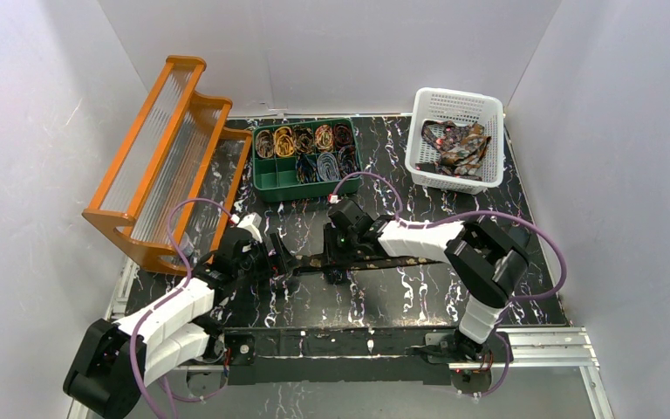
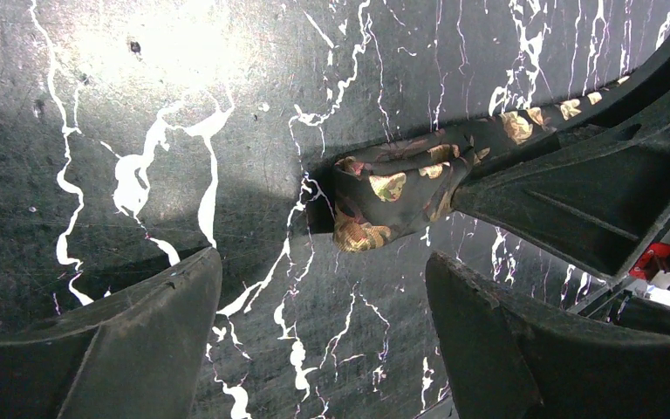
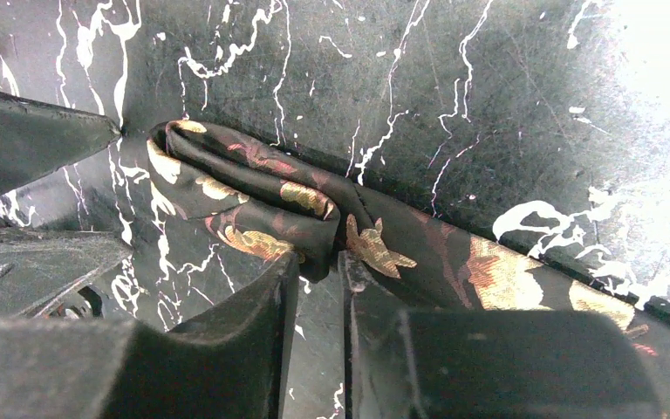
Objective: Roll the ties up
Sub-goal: Roll the tie at the center of the board.
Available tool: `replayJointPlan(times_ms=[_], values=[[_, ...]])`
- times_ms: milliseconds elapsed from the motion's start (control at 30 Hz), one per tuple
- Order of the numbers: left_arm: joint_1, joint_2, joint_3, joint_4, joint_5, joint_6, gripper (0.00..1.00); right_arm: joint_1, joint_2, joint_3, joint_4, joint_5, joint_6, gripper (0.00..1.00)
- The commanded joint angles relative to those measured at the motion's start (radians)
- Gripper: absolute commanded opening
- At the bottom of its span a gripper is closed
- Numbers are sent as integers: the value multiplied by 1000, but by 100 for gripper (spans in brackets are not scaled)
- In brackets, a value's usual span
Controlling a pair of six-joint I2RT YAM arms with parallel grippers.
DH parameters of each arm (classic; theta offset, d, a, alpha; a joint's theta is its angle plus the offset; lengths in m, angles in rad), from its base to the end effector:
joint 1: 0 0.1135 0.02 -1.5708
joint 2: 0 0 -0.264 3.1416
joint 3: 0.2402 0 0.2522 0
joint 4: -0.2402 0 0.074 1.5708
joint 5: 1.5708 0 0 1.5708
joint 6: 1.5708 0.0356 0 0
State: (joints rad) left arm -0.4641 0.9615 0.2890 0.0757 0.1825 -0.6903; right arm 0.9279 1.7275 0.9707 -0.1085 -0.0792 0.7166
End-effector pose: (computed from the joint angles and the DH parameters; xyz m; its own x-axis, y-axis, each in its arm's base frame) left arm 0.1653 -0.0900 0.1631 -0.7533 -0.3232 -0.5728 0.1229 0.7864 -0.6053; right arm 0.2085 0.2830 0.1663 -0.8884 -0.0939 -0.4494 -0.3250 0.8199 0.4713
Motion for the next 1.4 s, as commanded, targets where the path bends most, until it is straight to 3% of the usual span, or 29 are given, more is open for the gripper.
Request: replayJointPlan(times_ms=[0, 233, 600, 1033, 1367], values=[[2, -2, 8, -10, 14, 24, 83, 4, -27, 29, -1, 2, -22, 36], [2, -27, -2, -28, 3, 25, 83, 4, -77, 15, 8, 21, -18, 40], [2, -10, 0, -6, 25, 41, 82, -2, 1, 33, 4, 75, -49, 33], [2, -3, -4, 22, 30, 28, 81, -4, -72, 17, 30, 73, -51, 41], [2, 2, -13, 36, 29, 31, 80, -8, 4, 30, 8, 74, -59, 33]])
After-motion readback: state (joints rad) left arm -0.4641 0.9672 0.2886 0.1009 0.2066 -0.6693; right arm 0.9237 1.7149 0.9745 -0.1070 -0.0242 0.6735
